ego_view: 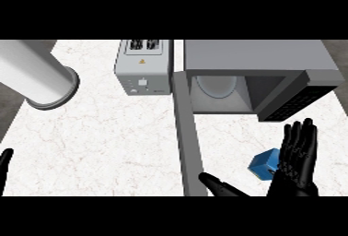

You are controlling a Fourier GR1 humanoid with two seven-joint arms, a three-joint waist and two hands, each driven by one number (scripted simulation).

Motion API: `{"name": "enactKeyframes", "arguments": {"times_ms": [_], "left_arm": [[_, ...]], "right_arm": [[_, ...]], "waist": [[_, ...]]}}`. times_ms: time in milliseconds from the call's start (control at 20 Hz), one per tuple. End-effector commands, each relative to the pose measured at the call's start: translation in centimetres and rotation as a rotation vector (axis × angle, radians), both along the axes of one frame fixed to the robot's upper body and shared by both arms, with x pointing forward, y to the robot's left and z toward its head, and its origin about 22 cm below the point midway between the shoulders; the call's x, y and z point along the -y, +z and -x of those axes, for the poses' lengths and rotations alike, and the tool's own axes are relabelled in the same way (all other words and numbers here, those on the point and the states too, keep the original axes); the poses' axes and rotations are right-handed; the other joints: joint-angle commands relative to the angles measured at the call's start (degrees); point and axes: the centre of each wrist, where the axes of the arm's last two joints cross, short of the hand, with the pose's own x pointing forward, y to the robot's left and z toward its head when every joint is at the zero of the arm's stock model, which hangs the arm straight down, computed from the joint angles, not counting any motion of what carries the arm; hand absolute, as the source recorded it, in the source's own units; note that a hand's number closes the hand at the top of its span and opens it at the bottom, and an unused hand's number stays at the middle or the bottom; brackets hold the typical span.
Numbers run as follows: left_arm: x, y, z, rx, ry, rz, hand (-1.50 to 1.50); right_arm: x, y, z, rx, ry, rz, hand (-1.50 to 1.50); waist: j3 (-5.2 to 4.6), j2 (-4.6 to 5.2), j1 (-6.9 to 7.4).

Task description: Pick up the milk, place it into the microwave and close the microwave

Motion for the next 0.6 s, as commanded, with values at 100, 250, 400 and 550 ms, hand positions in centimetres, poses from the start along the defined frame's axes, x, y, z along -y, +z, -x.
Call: {"name": "enactKeyframes", "arguments": {"times_ms": [100, 250, 400, 550], "left_arm": [[-0.1, -0.2, -0.2, -0.009, -0.001, -0.004, -1.5], [-0.4, 0.3, 1.0, -0.004, 0.015, 0.003, -1.5], [0.1, -2.1, 1.9, -0.006, -0.003, 0.008, -1.5], [-0.5, -1.8, 1.6, 0.004, -0.006, 0.014, -1.5]], "right_arm": [[2.2, -3.5, 0.7, -0.037, -0.08, 0.005, -1.5], [3.3, -5.6, 0.8, -0.07, -0.113, -0.023, -1.5], [3.6, -6.5, 2.1, -0.086, -0.125, -0.013, -1.5], [5.8, -7.2, 3.4, -0.089, -0.116, 0.01, -1.5]], "waist": [[0.04, 0.04, -0.31], [0.08, 0.0, -0.18], [0.01, -0.07, -0.1], [0.0, -0.07, -0.34]]}}
